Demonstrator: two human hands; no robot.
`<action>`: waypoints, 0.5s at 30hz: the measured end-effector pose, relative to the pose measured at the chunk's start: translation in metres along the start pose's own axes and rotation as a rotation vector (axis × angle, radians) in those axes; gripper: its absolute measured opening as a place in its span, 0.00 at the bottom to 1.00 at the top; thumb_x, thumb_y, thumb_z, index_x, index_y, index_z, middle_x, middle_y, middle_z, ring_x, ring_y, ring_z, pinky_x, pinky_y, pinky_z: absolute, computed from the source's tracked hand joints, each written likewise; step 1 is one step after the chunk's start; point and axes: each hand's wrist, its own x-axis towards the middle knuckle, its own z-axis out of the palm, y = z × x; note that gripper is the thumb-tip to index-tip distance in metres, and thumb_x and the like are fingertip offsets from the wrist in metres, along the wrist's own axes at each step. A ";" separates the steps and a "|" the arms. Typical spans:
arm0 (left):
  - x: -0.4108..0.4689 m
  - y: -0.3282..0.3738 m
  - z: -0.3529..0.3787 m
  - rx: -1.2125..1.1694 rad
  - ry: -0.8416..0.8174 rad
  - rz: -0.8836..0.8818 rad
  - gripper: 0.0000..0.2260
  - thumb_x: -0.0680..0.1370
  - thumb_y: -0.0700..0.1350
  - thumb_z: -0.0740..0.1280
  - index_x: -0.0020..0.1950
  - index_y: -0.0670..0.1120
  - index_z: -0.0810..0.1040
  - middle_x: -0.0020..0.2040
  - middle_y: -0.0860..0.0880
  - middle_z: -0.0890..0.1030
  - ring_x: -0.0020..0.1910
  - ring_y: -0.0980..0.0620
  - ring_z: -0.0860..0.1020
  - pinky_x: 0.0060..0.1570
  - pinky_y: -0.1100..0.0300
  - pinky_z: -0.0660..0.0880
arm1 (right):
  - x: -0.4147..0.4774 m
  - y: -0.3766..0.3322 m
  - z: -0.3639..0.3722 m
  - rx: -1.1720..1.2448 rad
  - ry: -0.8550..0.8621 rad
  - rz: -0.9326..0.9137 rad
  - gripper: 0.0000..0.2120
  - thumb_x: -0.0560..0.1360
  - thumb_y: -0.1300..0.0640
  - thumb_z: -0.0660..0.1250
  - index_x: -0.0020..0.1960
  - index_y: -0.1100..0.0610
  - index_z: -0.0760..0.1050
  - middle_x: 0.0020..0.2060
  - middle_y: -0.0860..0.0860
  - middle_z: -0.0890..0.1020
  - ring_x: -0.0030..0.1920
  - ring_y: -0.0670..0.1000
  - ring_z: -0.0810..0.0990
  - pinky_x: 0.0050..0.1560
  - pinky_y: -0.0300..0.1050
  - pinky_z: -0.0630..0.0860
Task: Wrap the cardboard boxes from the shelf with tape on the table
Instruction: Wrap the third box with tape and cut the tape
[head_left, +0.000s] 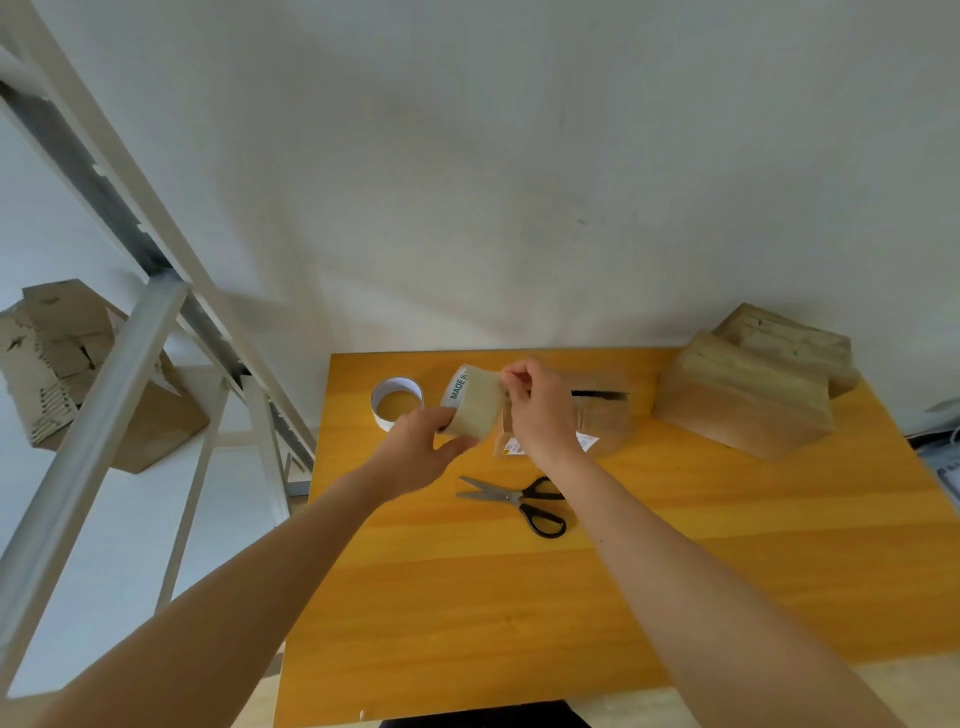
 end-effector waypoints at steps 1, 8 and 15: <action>0.003 -0.001 -0.003 0.017 -0.014 0.004 0.06 0.77 0.45 0.67 0.50 0.44 0.79 0.38 0.55 0.76 0.35 0.57 0.73 0.34 0.64 0.67 | 0.003 0.000 -0.004 0.011 -0.003 0.012 0.06 0.81 0.58 0.60 0.50 0.56 0.75 0.45 0.47 0.78 0.45 0.46 0.75 0.40 0.30 0.66; 0.024 0.009 -0.008 0.013 -0.082 -0.004 0.03 0.77 0.46 0.67 0.44 0.51 0.76 0.32 0.59 0.74 0.31 0.63 0.74 0.31 0.68 0.65 | 0.024 -0.003 -0.030 0.276 -0.109 0.115 0.06 0.79 0.62 0.61 0.50 0.61 0.76 0.43 0.54 0.82 0.46 0.50 0.81 0.50 0.43 0.79; 0.038 0.018 -0.015 0.158 -0.187 0.016 0.11 0.79 0.47 0.65 0.58 0.44 0.77 0.41 0.57 0.76 0.36 0.59 0.73 0.37 0.69 0.68 | 0.036 -0.002 -0.052 0.549 -0.232 0.415 0.30 0.69 0.66 0.75 0.64 0.56 0.63 0.50 0.60 0.77 0.45 0.54 0.83 0.41 0.40 0.81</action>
